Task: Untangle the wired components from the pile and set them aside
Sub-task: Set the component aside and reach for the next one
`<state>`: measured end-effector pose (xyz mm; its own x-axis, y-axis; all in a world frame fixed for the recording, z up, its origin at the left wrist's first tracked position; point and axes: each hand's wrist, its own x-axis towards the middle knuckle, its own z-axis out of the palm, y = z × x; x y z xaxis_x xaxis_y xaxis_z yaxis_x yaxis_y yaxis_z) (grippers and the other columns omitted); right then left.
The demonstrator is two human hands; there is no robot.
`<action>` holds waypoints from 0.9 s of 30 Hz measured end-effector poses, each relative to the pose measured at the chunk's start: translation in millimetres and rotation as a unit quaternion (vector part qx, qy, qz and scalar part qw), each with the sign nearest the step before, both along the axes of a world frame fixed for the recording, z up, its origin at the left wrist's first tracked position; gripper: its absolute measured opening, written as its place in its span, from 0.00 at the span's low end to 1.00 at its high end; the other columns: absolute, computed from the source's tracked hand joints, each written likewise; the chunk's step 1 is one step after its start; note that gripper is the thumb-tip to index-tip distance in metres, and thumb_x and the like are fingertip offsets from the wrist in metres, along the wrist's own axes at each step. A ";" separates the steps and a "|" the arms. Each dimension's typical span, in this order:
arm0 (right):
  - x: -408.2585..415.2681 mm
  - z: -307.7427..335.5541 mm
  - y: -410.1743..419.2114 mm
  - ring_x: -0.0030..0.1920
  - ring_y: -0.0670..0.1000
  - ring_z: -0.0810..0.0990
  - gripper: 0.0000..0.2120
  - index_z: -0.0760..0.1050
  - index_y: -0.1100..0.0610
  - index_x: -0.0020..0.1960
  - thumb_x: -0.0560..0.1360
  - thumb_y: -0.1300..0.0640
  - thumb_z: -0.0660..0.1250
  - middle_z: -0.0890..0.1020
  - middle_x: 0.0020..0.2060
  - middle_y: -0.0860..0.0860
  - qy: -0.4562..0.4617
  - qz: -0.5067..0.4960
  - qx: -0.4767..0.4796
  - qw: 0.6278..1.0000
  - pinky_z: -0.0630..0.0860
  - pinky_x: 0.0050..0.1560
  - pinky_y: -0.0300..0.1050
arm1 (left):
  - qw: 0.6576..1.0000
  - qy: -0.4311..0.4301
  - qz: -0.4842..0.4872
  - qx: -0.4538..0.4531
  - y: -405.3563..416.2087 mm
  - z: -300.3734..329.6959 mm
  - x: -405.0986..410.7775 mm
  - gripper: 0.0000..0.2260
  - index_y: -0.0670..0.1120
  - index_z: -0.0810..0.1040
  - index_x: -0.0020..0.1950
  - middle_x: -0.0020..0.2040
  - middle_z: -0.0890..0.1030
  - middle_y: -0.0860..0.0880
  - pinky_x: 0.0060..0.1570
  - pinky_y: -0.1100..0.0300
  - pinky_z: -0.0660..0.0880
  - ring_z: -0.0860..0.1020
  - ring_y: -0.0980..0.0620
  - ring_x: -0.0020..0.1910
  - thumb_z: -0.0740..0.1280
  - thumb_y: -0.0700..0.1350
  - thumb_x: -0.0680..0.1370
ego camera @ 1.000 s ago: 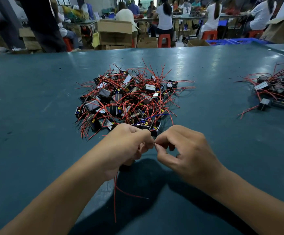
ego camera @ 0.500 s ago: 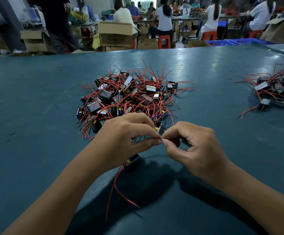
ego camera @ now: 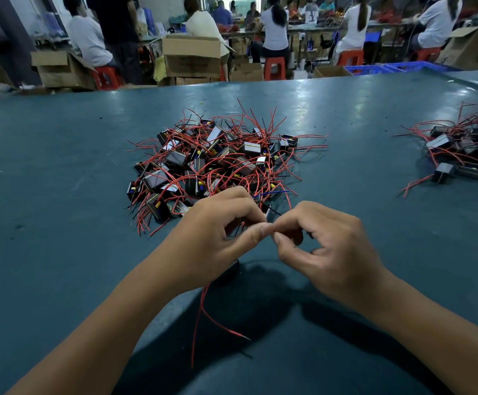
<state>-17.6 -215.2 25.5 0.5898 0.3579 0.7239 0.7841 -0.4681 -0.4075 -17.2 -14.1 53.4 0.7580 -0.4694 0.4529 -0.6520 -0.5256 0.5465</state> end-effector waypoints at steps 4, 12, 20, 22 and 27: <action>0.4 0.4 -0.4 0.37 0.40 0.72 0.03 0.82 0.60 0.45 0.72 0.66 0.71 0.74 0.36 0.43 -0.012 -0.002 -0.004 1.000 0.70 0.44 0.30 | 0.999 0.054 0.008 0.001 0.0 4.6 -3.6 0.06 0.46 0.80 0.45 0.40 0.74 0.54 0.36 0.69 0.64 0.71 0.56 0.36 0.68 0.46 0.80; 0.2 1.8 2.0 0.36 0.47 0.74 0.03 0.81 0.61 0.43 0.74 0.63 0.70 0.78 0.35 0.50 -0.062 -0.015 -0.033 0.997 0.72 0.40 0.38 | 0.874 0.422 0.033 -0.239 -12.7 6.0 -10.1 0.13 0.44 0.77 0.34 0.26 0.69 0.52 0.24 0.63 0.52 0.59 0.56 0.24 0.64 0.41 0.80; 1.9 -0.7 2.6 0.34 0.39 0.75 0.06 0.80 0.55 0.42 0.71 0.65 0.71 0.78 0.33 0.41 0.092 0.008 0.083 0.992 0.68 0.40 0.28 | 0.992 0.071 0.059 -0.087 -10.0 1.7 -4.7 0.03 0.46 0.81 0.43 0.36 0.76 0.56 0.33 0.68 0.65 0.69 0.59 0.31 0.73 0.41 0.77; 3.2 -1.1 1.8 0.33 0.40 0.75 0.05 0.80 0.54 0.41 0.72 0.63 0.70 0.78 0.32 0.42 0.129 0.013 0.107 0.986 0.68 0.38 0.28 | 0.997 -0.060 0.041 -0.025 -7.8 -0.5 -2.8 0.03 0.45 0.83 0.47 0.43 0.78 0.54 0.39 0.67 0.68 0.73 0.59 0.38 0.74 0.39 0.76; 3.6 -0.1 2.0 0.32 0.40 0.75 0.06 0.79 0.53 0.41 0.72 0.63 0.70 0.78 0.32 0.39 0.132 0.025 0.100 0.986 0.67 0.38 0.28 | 0.989 -0.144 0.028 0.022 -1.0 -5.5 1.4 0.04 0.45 0.84 0.50 0.48 0.79 0.50 0.41 0.48 0.77 0.79 0.49 0.46 0.72 0.44 0.78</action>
<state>-14.0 -213.2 25.4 0.7526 0.2561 0.6067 0.6582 -0.3211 -0.6809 -15.8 -15.1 47.8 0.6265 -0.4549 0.6329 -0.7462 -0.5848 0.3183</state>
